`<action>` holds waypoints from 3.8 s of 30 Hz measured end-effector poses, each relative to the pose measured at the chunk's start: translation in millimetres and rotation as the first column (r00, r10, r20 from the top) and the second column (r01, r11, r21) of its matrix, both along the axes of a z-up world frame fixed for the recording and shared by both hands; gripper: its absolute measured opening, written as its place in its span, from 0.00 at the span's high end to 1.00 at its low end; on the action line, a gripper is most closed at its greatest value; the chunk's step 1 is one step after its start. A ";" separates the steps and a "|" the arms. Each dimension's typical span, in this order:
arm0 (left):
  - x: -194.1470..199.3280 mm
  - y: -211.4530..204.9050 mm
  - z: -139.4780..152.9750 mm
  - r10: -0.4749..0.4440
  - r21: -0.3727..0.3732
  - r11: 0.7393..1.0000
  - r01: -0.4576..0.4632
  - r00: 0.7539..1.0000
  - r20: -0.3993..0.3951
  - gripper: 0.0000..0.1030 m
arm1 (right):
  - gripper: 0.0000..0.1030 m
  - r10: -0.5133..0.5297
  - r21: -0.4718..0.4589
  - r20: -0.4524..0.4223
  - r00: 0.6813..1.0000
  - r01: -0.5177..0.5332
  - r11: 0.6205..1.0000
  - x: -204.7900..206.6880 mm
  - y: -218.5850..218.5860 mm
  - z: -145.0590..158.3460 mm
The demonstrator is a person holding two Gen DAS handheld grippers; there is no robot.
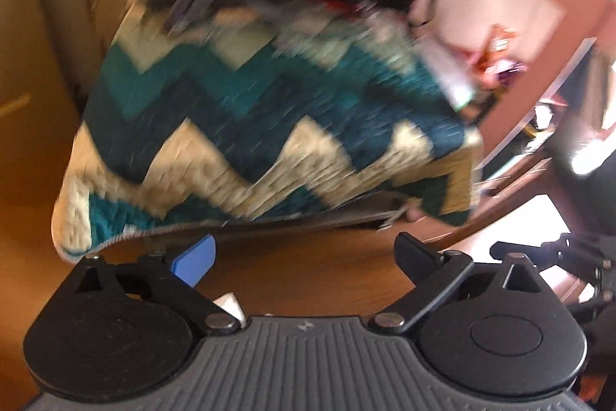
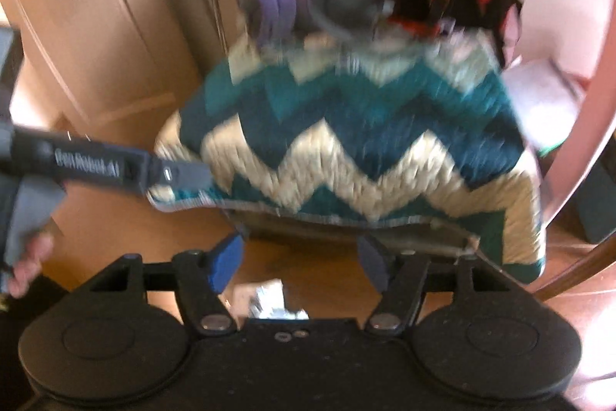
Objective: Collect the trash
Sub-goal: 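Move both open tools back toward the trash pile, then grasp white plastic bag with left tool while right tool grasps white tissue, then lift plastic bag and tissue and carry both over the green bin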
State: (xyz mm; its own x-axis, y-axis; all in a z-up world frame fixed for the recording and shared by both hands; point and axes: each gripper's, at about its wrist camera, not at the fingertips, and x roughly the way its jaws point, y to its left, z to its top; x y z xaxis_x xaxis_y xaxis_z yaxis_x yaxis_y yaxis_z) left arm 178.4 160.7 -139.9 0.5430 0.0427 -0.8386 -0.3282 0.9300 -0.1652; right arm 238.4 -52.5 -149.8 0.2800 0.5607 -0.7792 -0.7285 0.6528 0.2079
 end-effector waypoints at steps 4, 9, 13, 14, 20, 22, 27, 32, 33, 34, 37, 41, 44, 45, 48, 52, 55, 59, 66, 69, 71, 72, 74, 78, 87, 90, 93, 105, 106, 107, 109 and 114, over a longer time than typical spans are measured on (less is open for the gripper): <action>12.8 27.0 -68.0 0.088 -0.046 0.994 -0.094 0.989 -0.120 0.02 | 0.35 -0.010 -0.070 -0.122 0.992 0.001 0.998 4.0 24.3 -77.2; 26.2 51.1 -144.8 0.170 -0.080 0.978 -0.194 0.956 -0.241 0.02 | 0.35 -0.015 -0.150 -0.235 0.972 -0.021 0.989 -3.7 46.7 -158.8; 35.0 61.9 -201.4 0.207 -0.097 0.962 -0.255 0.914 -0.348 0.02 | 0.35 -0.010 -0.232 -0.294 0.956 -0.061 0.971 -10.5 57.4 -217.6; 36.3 63.5 -216.5 0.212 -0.098 0.959 -0.267 0.899 -0.383 0.02 | 0.35 -0.026 -0.247 -0.323 0.946 -0.058 0.967 -9.5 59.6 -231.7; 35.2 62.8 -293.1 0.205 -0.129 0.939 -0.320 0.817 -0.540 0.02 | 0.35 -0.138 -0.370 -0.429 0.893 -0.034 0.928 -5.3 55.4 -314.0; 32.6 60.5 -316.4 0.196 -0.145 0.929 -0.342 0.783 -0.590 0.02 | 0.35 -0.144 -0.393 -0.450 0.881 -0.051 0.918 -4.5 51.9 -331.4; 30.2 54.9 -367.9 0.194 -0.146 0.909 -0.389 0.708 -0.679 0.03 | 0.35 -0.140 -0.475 -0.496 0.857 -0.133 0.870 -6.8 45.9 -368.3; 26.0 49.8 -405.6 0.168 -0.133 0.915 -0.382 0.658 -0.734 0.03 | 0.36 -0.181 -0.471 -0.571 0.801 -0.139 0.871 -7.4 41.8 -397.1; 24.6 49.4 -411.6 0.167 -0.135 0.910 -0.391 0.647 -0.744 0.03 | 0.36 -0.186 -0.471 -0.576 0.796 -0.137 0.872 -7.8 42.1 -400.9; 23.7 49.1 -416.7 0.163 -0.141 0.907 -0.398 0.639 -0.752 0.03 | 0.36 -0.192 -0.473 -0.581 0.791 -0.136 0.870 -8.2 42.4 -405.7; 24.3 45.6 -430.1 0.133 -0.156 0.910 -0.384 0.627 -0.767 0.03 | 0.36 -0.199 -0.476 -0.605 0.771 -0.150 0.866 -9.2 46.2 -420.0; 24.5 43.2 -447.3 0.121 -0.160 0.905 -0.394 0.599 -0.792 0.05 | 0.36 -0.203 -0.471 -0.624 0.755 -0.156 0.868 -9.4 45.9 -430.6; 27.0 42.2 -457.7 0.114 -0.176 0.899 -0.401 0.603 -0.790 0.23 | 0.37 -0.207 -0.471 -0.629 0.749 -0.156 0.868 -8.7 45.9 -435.2; 28.2 41.5 -459.7 0.107 -0.182 0.899 -0.398 0.603 -0.790 0.26 | 0.37 -0.211 -0.473 -0.629 0.749 -0.154 0.867 -8.4 45.8 -436.7; 29.7 41.7 -465.0 0.102 -0.204 0.885 -0.419 0.600 -0.793 0.33 | 0.42 -0.219 -0.476 -0.623 0.751 -0.142 0.868 -6.1 44.8 -439.6; 31.4 38.4 -467.6 0.082 -0.219 0.886 -0.409 0.603 -0.793 0.60 | 0.76 -0.229 -0.481 -0.637 0.736 -0.147 0.864 -3.5 44.1 -442.8; 32.8 35.3 -465.9 0.073 -0.224 0.886 -0.406 0.599 -0.798 0.84 | 0.78 -0.212 -0.493 -0.630 0.747 -0.174 0.853 -3.8 45.7 -439.7; 36.9 34.0 -453.7 0.070 -0.228 0.892 -0.391 0.618 -0.783 0.87 | 0.79 -0.208 -0.495 -0.621 0.755 -0.172 0.852 -0.4 50.1 -429.6; 46.1 31.8 -406.5 0.057 -0.241 0.905 -0.350 0.661 -0.748 0.88 | 0.80 -0.215 -0.481 -0.565 0.797 -0.106 0.870 23.1 49.5 -372.2; 43.7 27.3 -377.2 0.061 -0.252 0.904 -0.346 0.688 -0.723 0.88 | 0.80 -0.213 -0.466 -0.525 0.824 -0.069 0.882 32.8 46.8 -338.1; 42.7 23.2 -357.1 0.058 -0.255 0.910 -0.328 0.707 -0.705 0.88 | 0.81 -0.210 -0.452 -0.499 0.841 -0.045 0.891 36.8 43.0 -314.5; 42.1 21.5 -345.3 0.056 -0.257 0.913 -0.318 0.720 -0.691 0.88 | 0.81 -0.207 -0.442 -0.482 0.852 -0.033 0.896 38.4 41.8 -301.9; 38.9 20.0 -317.5 0.055 -0.263 0.918 -0.298 0.750 -0.659 0.88 | 0.81 -0.203 -0.427 -0.441 0.874 -0.006 0.904 41.1 36.0 -274.3; 38.6 4.3 -264.4 0.057 -0.274 0.925 -0.264 0.808 -0.587 0.88 | 0.81 -0.195 -0.361 -0.378 0.905 0.050 0.931 40.3 16.4 -220.3; 31.4 -42.3 -128.2 0.025 -0.203 0.974 -0.103 0.934 -0.357 0.88 | 0.81 -0.179 -0.209 -0.216 0.960 0.134 0.969 18.3 -36.2 -93.2; 26.7 -63.3 -81.5 -0.004 -0.166 0.985 -0.043 0.962 -0.274 0.88 | 0.81 -0.189 -0.146 -0.160 0.969 0.166 0.975 12.7 -52.2 -52.7; 22.2 -82.1 -37.5 -0.033 -0.118 0.993 0.012 0.983 -0.183 0.88 | 0.81 -0.186 -0.080 -0.081 0.979 0.179 0.981 5.7 -70.3 -10.5; 21.7 -166.2 133.4 -0.184 0.054 0.983 0.178 0.973 0.143 0.87 | 0.81 -0.243 0.129 0.207 0.948 0.220 0.967 -11.4 -169.7 160.4; 23.9 -175.4 144.9 -0.204 0.066 0.979 0.195 0.965 0.163 0.87 | 0.81 -0.254 0.143 0.224 0.941 0.226 0.964 -11.4 -178.5 171.1; 26.4 -184.7 155.5 -0.224 0.080 0.974 0.212 0.957 0.183 0.87 | 0.81 -0.265 0.152 0.240 0.934 0.234 0.960 -12.0 -186.1 180.6; 30.6 -205.1 176.4 -0.267 0.112 0.962 0.248 0.939 0.218 0.87 | 0.81 -0.289 0.168 0.284 0.914 0.249 0.954 -12.4 -202.8 200.2; 49.0 -255.6 220.0 -0.355 0.189 0.932 0.310 0.890 0.285 0.87 | 0.81 -0.346 0.181 0.411 0.844 0.296 0.938 -12.4 -241.0 239.6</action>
